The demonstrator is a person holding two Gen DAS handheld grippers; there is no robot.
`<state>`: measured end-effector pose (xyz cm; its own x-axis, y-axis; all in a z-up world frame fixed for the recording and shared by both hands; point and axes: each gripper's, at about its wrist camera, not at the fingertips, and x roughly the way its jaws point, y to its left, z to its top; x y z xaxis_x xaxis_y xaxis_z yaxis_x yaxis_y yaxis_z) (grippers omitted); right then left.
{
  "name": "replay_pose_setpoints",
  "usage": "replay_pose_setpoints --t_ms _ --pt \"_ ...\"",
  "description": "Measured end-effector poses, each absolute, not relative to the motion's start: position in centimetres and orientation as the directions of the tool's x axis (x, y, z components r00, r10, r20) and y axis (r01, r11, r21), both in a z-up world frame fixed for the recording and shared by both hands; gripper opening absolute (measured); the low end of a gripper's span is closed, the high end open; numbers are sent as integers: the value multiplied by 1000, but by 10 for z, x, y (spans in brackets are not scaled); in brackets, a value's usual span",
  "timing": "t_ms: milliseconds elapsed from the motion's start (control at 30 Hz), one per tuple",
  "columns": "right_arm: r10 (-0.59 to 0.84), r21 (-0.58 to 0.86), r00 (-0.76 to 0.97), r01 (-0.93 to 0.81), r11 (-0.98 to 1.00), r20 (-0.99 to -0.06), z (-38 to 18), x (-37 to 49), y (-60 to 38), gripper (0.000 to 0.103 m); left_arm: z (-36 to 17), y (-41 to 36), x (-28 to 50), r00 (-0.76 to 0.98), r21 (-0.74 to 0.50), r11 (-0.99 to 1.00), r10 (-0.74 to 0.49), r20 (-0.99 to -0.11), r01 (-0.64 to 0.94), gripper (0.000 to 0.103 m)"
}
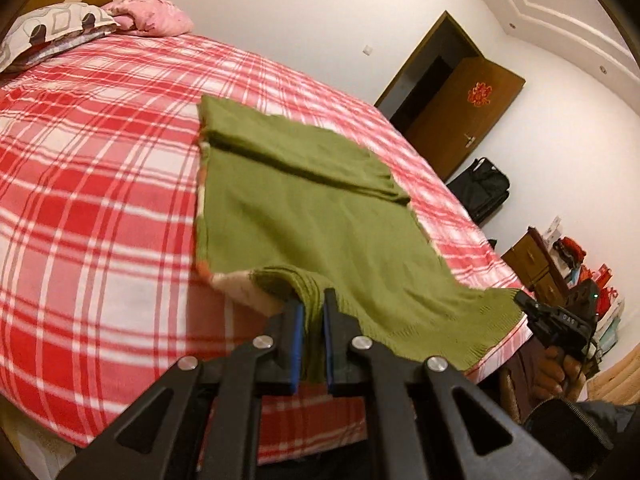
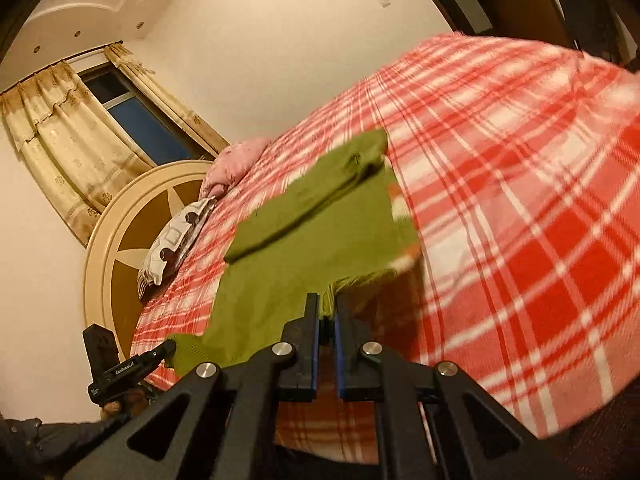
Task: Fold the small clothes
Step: 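Lift the hem with both grippers and fold it over toward the collar band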
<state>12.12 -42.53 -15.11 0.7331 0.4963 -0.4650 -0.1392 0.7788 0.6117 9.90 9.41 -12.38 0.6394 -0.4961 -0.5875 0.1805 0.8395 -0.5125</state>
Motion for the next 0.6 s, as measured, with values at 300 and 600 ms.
replay_pose_setpoints --t_ms 300,600 --pt "497 590 755 -184 786 -427 -117 170 -420 5 -100 102 134 699 -488 851 -467 -542 191 9" --pt "486 581 773 -190 791 -408 -86 236 -415 5 -81 114 190 735 -478 859 -442 -515 181 9"
